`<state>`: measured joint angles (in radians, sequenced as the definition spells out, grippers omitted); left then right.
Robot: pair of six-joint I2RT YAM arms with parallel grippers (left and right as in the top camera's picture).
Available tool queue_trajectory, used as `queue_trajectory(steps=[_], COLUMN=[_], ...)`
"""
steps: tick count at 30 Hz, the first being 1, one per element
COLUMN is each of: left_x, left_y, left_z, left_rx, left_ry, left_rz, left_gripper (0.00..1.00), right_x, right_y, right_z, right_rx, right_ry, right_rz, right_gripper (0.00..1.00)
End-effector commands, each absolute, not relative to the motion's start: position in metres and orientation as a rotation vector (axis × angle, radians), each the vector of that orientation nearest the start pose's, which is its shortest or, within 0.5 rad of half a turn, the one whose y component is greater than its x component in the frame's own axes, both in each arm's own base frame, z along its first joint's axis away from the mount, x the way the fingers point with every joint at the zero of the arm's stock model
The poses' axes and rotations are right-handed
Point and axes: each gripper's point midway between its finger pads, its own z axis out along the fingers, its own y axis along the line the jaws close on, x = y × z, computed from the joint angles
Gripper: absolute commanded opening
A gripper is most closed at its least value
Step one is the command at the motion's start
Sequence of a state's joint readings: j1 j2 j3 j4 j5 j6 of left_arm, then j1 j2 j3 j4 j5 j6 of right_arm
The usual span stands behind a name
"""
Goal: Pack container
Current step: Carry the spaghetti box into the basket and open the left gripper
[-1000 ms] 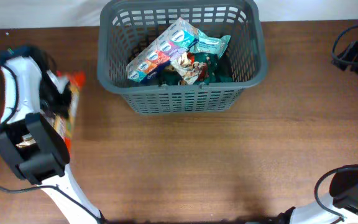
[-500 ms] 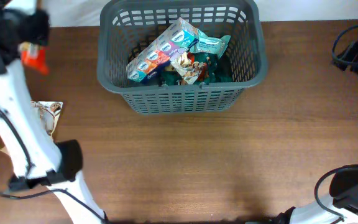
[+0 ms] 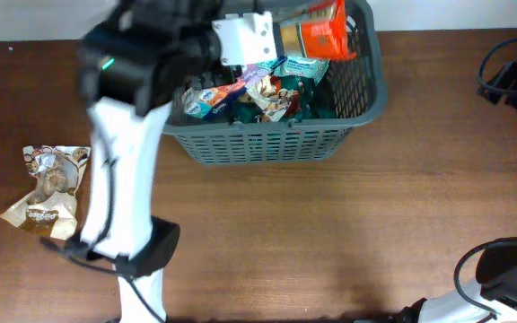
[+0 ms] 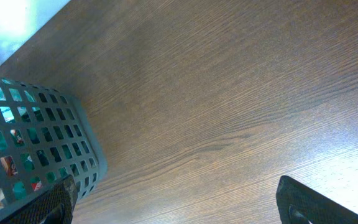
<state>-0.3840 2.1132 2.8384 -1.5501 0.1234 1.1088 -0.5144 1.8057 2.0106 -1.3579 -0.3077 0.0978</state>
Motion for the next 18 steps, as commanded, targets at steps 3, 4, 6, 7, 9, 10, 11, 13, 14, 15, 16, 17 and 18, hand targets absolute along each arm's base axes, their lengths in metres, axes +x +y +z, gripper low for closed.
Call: queue_trajectory(steps=[3, 4, 6, 7, 9, 10, 11, 13, 14, 15, 16, 17, 18], left_x=[0.452, 0.454, 0.454, 0.454, 0.453, 0.452, 0.450, 0.446, 0.445, 0.446, 0.449, 0.450, 0.451], left_y=[-0.193, -0.192, -0.193, -0.195, -0.198, -0.199, -0.198, -0.196, -0.195, -0.192, -0.185, -0.180, -0.174], left_z=[0.282, 0.273, 0.258, 0.252, 0.245, 0.243, 0.241, 0.239, 0.239, 0.241, 0.251, 0.261, 0.277], left_rx=[1.750, 1.718, 1.684, 1.674, 1.663, 1.661, 1.658, 1.650, 1.639, 1.624, 1.567, 1.515, 1.456], left_ry=[1.930, 1.985, 2.066, 2.092, 2.117, 2.131, 2.146, 2.180, 2.194, 2.201, 2.222, 2.228, 2.221], left_rz=[0.134, 0.124, 0.084, 0.062, 0.037, 0.026, 0.018, 0.006, 0.010, 0.029, 0.088, 0.131, 0.180], left_gripper=[0.02, 0.02, 0.02, 0.02, 0.11, 0.18, 0.32, 0.64, 0.72, 0.72, 0.74, 0.79, 0.84], right_x=[0.377, 0.377, 0.377, 0.377, 0.377, 0.377, 0.377, 0.377, 0.377, 0.377, 0.377, 0.377, 0.377], right_y=[-0.152, -0.152, -0.152, -0.152, -0.153, -0.153, -0.153, -0.152, -0.152, -0.152, -0.152, -0.152, -0.152], right_z=[0.265, 0.265, 0.265, 0.265, 0.265, 0.265, 0.265, 0.265, 0.265, 0.265, 0.265, 0.265, 0.265], right_rx=[0.710, 0.710, 0.710, 0.710, 0.710, 0.710, 0.710, 0.710, 0.710, 0.710, 0.711, 0.710, 0.710], right_ry=[2.555, 2.555, 2.555, 2.555, 2.555, 2.555, 2.555, 2.555, 2.555, 2.555, 2.555, 2.555, 2.555], right_rz=[0.278, 0.278, 0.278, 0.278, 0.278, 0.278, 0.278, 0.278, 0.278, 0.278, 0.278, 0.278, 0.279], right_gripper=[0.99, 0.99, 0.99, 0.99, 0.99, 0.99, 0.99, 0.99, 0.99, 0.99, 0.99, 0.99, 0.99])
